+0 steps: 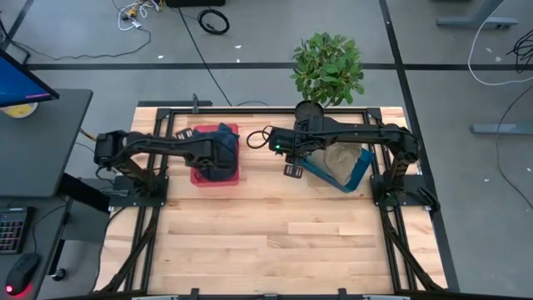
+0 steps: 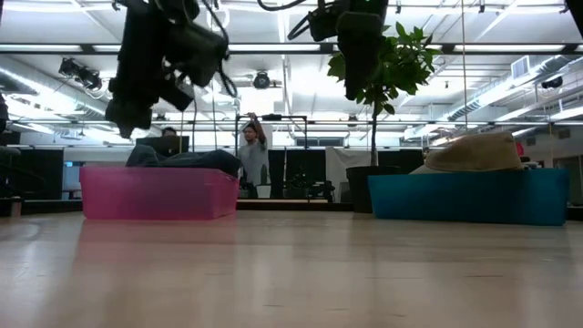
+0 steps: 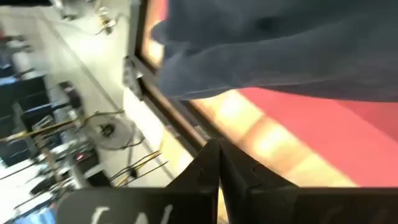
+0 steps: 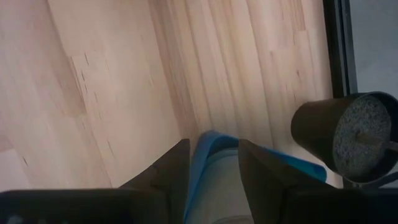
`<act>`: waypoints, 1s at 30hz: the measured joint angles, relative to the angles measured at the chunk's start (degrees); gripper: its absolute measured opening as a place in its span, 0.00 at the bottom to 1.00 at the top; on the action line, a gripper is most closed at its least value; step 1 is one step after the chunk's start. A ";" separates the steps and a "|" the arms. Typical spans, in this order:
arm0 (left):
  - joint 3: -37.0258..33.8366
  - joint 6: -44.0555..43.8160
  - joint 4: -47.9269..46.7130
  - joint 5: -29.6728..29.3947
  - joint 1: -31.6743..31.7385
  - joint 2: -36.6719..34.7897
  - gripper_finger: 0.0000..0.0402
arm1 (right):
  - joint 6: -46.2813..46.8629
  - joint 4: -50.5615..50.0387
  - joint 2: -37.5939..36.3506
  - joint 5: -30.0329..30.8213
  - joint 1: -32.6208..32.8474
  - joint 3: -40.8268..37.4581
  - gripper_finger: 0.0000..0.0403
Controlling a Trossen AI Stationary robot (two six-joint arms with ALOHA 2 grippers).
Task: Pick & Place hat
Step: Put the blue cap into the red bin
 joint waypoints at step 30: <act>-6.26 18.80 20.65 0.80 15.74 -0.02 0.01 | -4.79 34.00 -0.04 0.44 -3.46 -18.20 0.33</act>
